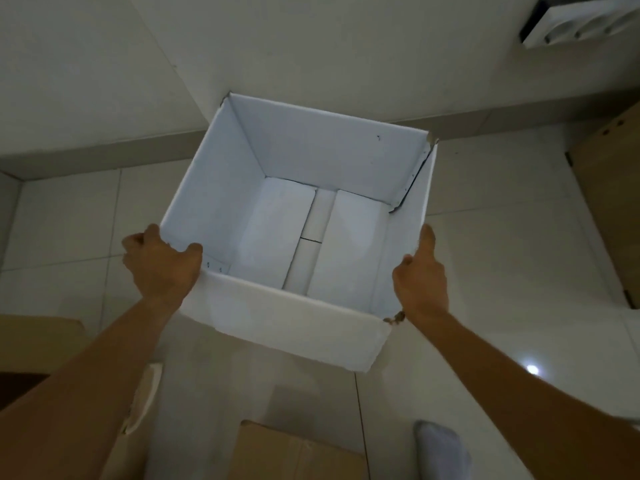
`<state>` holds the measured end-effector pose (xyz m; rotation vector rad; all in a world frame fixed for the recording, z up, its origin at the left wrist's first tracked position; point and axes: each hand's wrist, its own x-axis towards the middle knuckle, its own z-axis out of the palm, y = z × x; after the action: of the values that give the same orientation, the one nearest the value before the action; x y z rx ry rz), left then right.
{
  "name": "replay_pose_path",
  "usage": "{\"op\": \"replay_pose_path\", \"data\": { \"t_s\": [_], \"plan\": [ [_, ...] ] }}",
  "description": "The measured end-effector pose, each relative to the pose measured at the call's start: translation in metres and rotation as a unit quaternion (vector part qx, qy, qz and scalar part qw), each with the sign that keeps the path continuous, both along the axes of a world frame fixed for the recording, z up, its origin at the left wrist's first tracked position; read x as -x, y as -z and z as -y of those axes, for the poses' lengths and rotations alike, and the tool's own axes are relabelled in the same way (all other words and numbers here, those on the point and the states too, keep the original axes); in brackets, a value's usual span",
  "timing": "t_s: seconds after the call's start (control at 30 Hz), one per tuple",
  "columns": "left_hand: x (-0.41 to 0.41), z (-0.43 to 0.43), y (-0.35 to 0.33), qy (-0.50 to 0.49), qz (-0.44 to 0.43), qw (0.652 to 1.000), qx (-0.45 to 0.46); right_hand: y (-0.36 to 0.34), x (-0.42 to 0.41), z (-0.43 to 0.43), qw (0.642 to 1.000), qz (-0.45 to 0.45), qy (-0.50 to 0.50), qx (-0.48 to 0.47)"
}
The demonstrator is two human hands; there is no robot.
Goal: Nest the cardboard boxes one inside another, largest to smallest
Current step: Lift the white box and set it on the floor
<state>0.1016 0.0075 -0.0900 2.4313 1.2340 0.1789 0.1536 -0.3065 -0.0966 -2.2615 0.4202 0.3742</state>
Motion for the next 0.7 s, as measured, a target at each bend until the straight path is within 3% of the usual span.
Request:
{"op": "replay_pose_path", "data": {
  "t_s": [0.23,0.37,0.7],
  "plan": [
    [-0.004,0.03,0.0,-0.055,0.03,0.998,-0.009,-0.015,-0.055,0.042,0.999,0.026,-0.028,0.03],
    [-0.008,0.036,0.005,-0.091,0.071,0.991,0.063,-0.009,-0.043,0.045,0.992,-0.024,-0.085,0.085],
    [0.002,0.051,0.014,-0.008,0.051,0.999,0.012,-0.01,-0.094,0.054,0.989,0.008,-0.139,0.053]
  ]
}}
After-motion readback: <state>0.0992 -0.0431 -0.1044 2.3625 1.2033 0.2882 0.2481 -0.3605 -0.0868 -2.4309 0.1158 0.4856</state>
